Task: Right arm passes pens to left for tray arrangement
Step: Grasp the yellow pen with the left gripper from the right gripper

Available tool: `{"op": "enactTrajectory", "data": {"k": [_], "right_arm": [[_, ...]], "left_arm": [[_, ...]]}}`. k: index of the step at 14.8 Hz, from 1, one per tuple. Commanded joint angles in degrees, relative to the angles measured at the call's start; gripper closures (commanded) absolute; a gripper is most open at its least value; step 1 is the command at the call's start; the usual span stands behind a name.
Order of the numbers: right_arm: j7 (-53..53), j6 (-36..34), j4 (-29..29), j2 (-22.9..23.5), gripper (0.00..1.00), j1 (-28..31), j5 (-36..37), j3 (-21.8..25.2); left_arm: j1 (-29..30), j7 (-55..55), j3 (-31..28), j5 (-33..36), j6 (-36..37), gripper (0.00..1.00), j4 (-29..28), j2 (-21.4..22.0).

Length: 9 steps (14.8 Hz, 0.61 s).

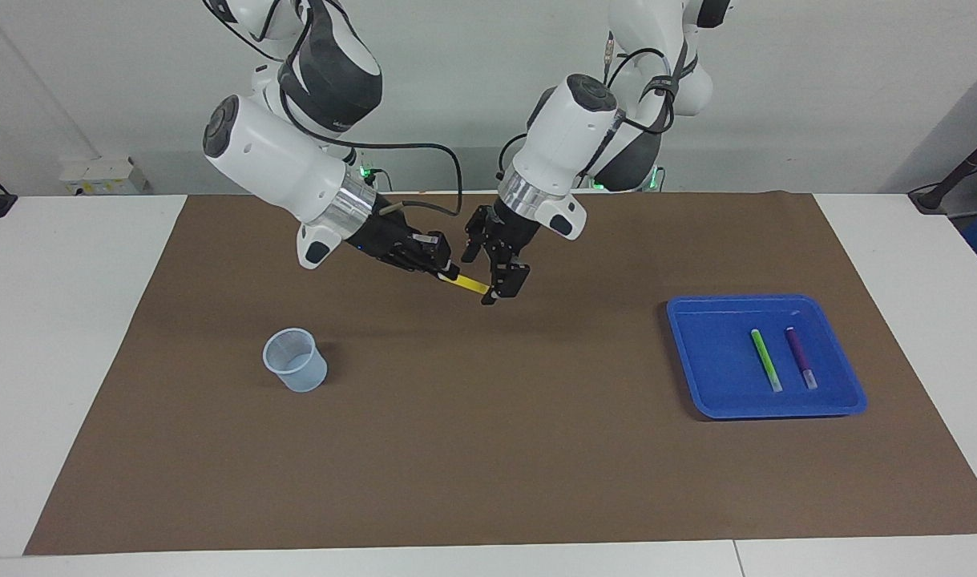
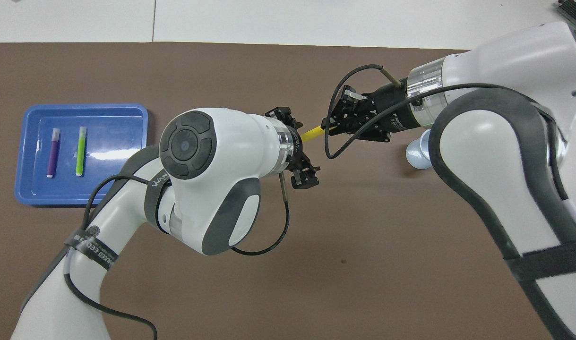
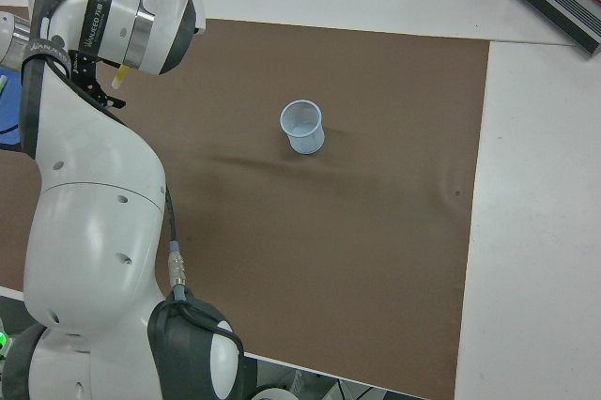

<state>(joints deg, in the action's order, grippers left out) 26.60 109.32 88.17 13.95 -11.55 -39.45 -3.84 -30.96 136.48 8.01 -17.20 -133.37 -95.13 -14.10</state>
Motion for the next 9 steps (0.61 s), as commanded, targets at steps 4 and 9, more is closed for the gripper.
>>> {"op": "enactTrajectory", "data": {"k": [4,9], "right_arm": [[-0.1,1.1,2.2,-1.6,0.87,0.5,-0.9,-0.2],[-0.4,1.0,2.3,-1.6,0.87,0.7,-0.8,-0.2]], "left_arm": [[-0.9,4.1,-1.0,0.1,-2.7,0.2,0.1,-0.1],[-0.9,3.9,-1.1,0.2,-2.5,0.31,0.1,-0.1]]}}
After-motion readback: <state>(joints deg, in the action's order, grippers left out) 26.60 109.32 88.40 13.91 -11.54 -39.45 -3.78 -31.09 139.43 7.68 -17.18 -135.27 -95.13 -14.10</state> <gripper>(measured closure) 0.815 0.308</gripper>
